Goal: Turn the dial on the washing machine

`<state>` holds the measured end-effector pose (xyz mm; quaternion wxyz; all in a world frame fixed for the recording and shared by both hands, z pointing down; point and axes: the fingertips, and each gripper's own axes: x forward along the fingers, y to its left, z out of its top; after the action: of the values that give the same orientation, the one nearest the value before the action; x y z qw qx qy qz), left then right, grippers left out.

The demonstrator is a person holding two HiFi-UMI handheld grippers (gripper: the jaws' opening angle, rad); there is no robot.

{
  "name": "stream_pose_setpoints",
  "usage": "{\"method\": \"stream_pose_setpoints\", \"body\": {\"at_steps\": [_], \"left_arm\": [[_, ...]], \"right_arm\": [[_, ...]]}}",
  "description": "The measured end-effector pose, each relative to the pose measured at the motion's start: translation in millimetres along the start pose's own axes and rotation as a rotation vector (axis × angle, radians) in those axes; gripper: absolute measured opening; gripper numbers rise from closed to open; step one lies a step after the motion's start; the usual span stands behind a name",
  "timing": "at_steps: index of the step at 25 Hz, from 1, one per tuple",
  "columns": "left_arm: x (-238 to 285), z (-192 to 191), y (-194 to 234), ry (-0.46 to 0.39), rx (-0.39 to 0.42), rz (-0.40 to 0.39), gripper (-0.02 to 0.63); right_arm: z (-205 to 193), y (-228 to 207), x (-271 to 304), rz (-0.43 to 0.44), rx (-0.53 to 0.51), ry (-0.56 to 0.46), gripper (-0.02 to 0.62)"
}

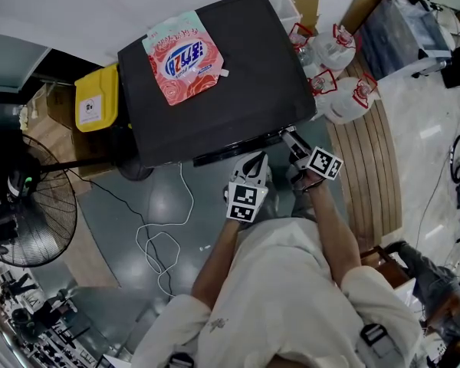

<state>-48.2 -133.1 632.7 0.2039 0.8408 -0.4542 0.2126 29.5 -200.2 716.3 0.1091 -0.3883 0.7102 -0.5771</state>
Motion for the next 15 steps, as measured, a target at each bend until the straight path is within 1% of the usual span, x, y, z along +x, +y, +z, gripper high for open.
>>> {"method": "stream_pose_setpoints", "body": {"at_steps": [2, 5, 7, 10, 15], "left_arm": [[-0.6, -0.6, 0.7, 0.001, 0.0, 0.0, 0.012], [-0.9, -1.4, 0.4, 0.003, -0.001, -0.001, 0.012], [-0.8, -1.9, -0.7, 0.002, 0.0, -0.003, 0.012], [-0.5, -2.5, -1.9, 0.002, 0.001, -0.005, 0.012], [-1.1, -2.6, -3.5, 0.003, 0.002, -0.007, 0.012]], "right_arm": [[-0.3, -0.1, 0.9, -0.002, 0.0, 0.001, 0.276], [-0.3, 0.9, 1.9, -0.014, -0.032, 0.014, 0.28], [-0.4, 2.9, 2.1, -0.02, -0.067, 0.022, 0.305], [0.9, 2.2, 1.4, -0.051, -0.137, 0.03, 0.313], [4.7, -5.1, -3.5, -0.156, -0.31, 0.048, 0.319]]}}
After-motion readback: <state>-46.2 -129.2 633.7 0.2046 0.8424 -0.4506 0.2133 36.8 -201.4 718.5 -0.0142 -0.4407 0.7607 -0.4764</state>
